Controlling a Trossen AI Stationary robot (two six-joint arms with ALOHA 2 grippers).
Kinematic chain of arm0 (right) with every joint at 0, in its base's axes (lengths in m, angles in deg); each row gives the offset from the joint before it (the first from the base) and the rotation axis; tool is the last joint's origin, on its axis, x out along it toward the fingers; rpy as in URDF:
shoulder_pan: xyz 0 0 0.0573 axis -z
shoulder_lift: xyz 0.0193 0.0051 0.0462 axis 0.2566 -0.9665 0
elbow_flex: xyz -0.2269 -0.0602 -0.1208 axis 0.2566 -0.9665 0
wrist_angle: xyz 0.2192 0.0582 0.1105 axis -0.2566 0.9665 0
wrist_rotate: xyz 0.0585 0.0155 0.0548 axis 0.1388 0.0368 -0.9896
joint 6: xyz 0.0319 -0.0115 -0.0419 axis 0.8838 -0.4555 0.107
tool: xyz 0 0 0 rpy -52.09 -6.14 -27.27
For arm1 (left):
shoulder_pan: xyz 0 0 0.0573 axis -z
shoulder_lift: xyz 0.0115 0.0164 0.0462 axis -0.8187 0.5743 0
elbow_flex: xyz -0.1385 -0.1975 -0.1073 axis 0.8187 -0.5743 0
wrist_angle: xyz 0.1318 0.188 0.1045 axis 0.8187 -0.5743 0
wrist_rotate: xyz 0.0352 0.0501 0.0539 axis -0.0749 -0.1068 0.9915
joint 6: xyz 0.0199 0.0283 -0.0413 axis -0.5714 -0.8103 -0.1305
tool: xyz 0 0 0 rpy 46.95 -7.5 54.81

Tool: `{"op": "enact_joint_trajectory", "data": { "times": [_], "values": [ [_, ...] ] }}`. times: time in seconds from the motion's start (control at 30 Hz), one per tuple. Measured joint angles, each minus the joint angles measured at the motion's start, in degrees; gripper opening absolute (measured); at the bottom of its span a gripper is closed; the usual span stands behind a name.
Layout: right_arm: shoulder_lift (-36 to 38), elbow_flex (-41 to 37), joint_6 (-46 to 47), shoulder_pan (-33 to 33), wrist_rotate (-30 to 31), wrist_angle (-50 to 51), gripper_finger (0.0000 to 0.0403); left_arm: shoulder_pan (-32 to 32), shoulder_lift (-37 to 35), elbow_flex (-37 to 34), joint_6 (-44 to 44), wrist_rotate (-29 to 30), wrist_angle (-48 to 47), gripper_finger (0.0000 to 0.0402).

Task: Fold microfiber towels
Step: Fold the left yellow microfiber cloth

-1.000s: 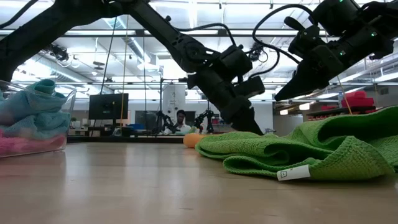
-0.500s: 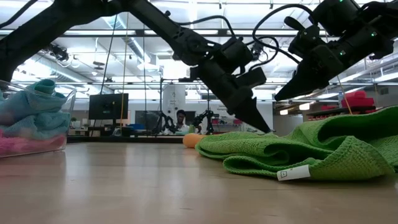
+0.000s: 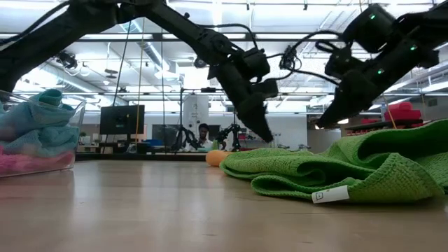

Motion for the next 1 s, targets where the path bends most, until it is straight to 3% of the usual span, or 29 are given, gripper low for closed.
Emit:
{"op": "enact_joint_trajectory", "data": {
  "times": [0.17,0.27,0.47,0.57,0.8,1.0],
  "values": [
    [-2.09,0.0,0.24,7.69,-0.38,-3.05,0.0094,-1.09,0.0,4.14,-0.07,-0.04,-6.95,0.0178],
    [-5.9,0.0,0.34,12.32,-3.69,-6.24,0.01,-0.96,0.02,6.14,-0.07,-0.11,-10.85,0.0177],
    [-16.08,1.34,0.43,19.92,-6.9,-12.04,0.0144,0.77,0.02,6.31,-0.68,-0.03,-13.74,0.0172],
    [-20.25,3.68,1.12,23.13,-11.5,-12.38,0.017,1.66,0.02,6.28,-1.47,-0.11,-16.79,0.0171],
    [-29.17,8.43,-0.97,24.54,-15.75,-12.21,0.0202,3.88,0.01,5.35,-0.44,1.78,-17.45,0.0145],
    [-29.41,8.68,-1.95,24.21,-16.36,-11.8,0.0204,4.8,-3.18,-2.45,-0.18,2.33,-12.87,0.0101]
  ]
}}
